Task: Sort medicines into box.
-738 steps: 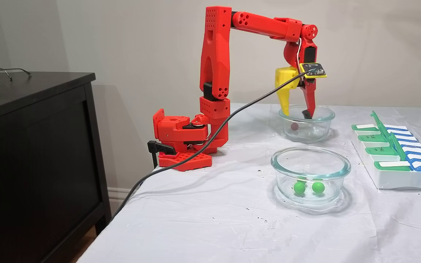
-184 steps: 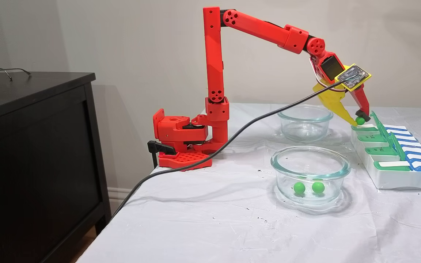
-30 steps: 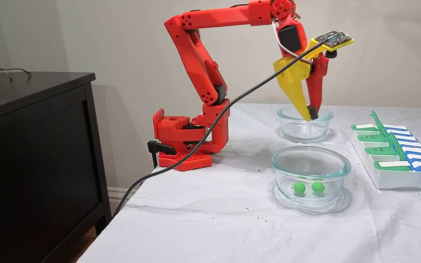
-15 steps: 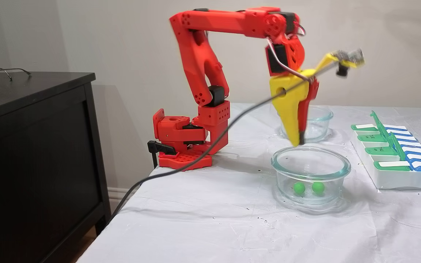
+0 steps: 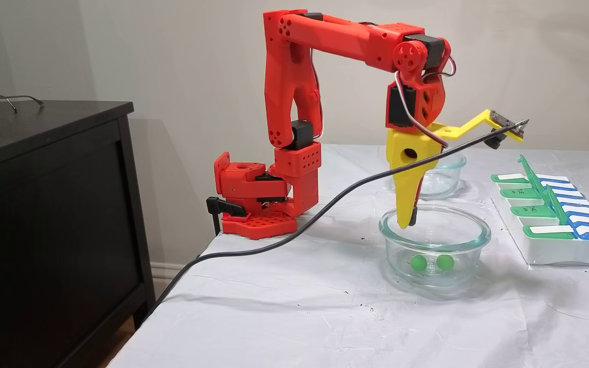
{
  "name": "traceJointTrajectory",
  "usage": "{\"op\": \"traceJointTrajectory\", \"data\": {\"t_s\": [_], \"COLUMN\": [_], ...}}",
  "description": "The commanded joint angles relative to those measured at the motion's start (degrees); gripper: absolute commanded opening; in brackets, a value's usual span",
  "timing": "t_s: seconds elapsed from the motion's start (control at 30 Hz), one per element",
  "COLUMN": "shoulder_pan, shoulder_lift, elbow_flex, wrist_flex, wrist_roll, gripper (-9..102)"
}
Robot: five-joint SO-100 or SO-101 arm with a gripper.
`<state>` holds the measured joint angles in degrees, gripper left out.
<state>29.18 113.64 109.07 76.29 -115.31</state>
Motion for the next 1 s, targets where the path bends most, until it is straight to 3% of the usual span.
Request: {"op": "traceJointTrajectory", "data": {"t_s": [0.0, 0.43, 0.97], "shoulder_pan": [-0.18, -0.18, 0.26], "shoulder_lift": [1.58, -2.9, -6.24], "elbow_flex": [-0.62, 1.49, 0.26], "wrist_flex": [-4.92, -10.55, -11.78], "wrist_roll": [-1.49, -3.96, -4.04], "gripper": [13, 15, 17]}}
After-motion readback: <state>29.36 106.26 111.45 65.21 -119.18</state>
